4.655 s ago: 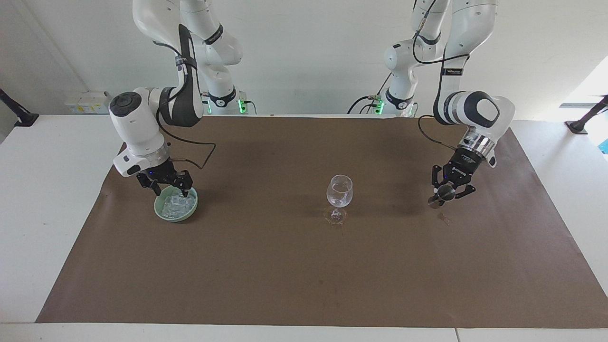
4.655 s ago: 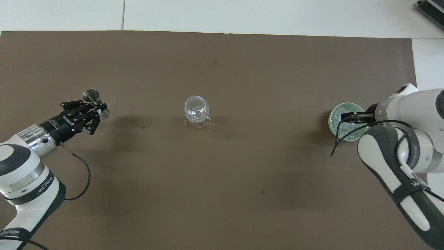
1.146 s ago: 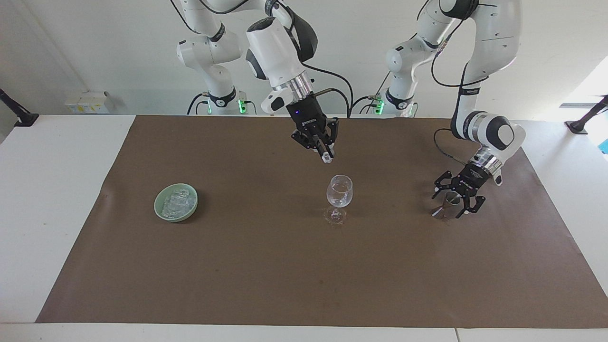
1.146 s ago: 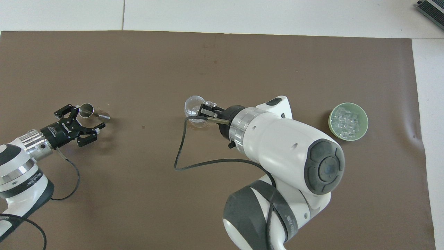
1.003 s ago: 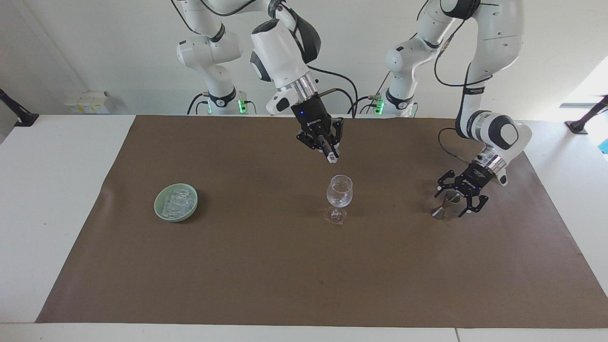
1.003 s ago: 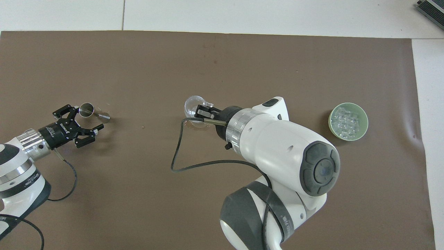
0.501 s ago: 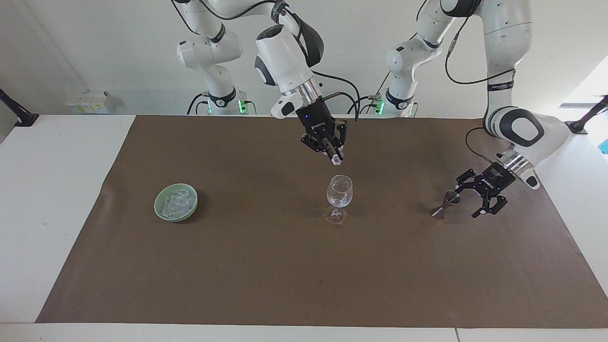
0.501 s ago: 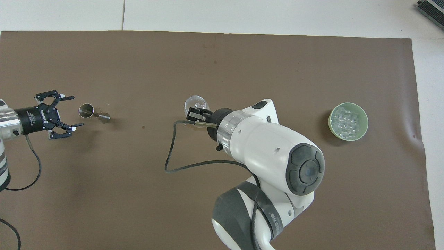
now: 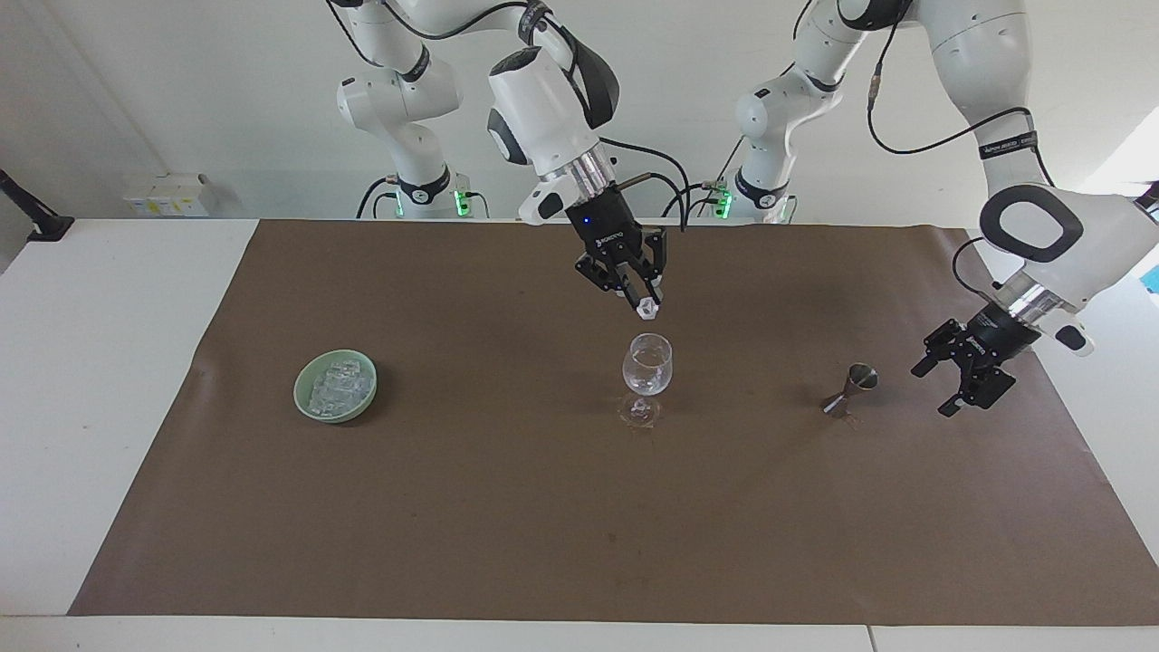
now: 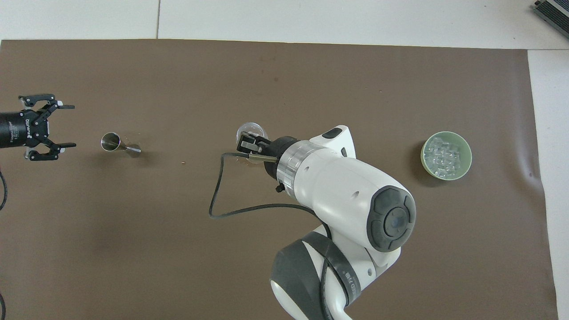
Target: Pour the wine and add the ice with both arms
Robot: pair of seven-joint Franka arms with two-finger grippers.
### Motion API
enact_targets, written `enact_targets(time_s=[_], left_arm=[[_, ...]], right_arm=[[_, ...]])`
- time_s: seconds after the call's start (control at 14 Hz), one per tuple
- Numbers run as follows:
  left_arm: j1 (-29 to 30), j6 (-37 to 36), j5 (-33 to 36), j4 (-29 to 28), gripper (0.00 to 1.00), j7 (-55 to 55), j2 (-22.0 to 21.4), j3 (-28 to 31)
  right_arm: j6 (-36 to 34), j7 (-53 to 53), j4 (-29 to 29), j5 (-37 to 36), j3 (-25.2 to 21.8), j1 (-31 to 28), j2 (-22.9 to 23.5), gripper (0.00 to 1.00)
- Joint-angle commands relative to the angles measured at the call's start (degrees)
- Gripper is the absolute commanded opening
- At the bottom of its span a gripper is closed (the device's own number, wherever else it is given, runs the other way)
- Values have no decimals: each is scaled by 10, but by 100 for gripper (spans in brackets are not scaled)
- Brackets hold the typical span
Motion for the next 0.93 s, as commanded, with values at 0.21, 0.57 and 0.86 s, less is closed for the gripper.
enact_targets(time_s=[0.21,0.57,0.86], left_arm=[[-17,-14,77,19,100,81,-36,4],[-53,-25,173,38,100,134,-63,4],[-64,-67,210,39,100,208,-100,4]], right_arm=[[9,2,32,0,1,-3,20,98],[-22,-2,4,0,-2,-31,-20,100],[-164,-21,-60,0,-2,-82,-97,100]])
